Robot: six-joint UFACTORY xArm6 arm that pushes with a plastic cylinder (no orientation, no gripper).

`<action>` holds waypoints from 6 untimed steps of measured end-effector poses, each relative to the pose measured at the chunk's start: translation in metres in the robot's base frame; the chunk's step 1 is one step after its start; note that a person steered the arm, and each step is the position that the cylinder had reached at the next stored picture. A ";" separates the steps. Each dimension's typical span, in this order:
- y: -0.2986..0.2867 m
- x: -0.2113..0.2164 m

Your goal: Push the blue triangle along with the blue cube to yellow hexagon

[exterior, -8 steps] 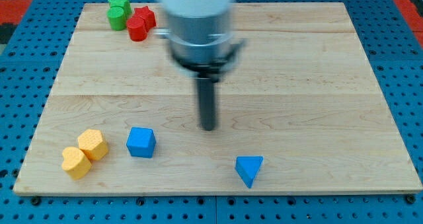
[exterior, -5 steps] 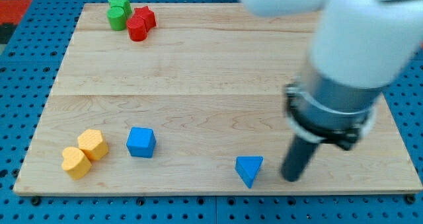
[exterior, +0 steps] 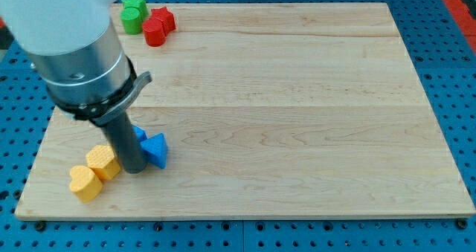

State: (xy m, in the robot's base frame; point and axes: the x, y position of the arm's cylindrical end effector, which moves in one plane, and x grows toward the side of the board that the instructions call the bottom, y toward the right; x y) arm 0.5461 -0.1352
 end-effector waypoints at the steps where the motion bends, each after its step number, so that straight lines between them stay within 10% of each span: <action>1: 0.068 -0.001; 6: -0.001 -0.051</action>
State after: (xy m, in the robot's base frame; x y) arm 0.4947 -0.1361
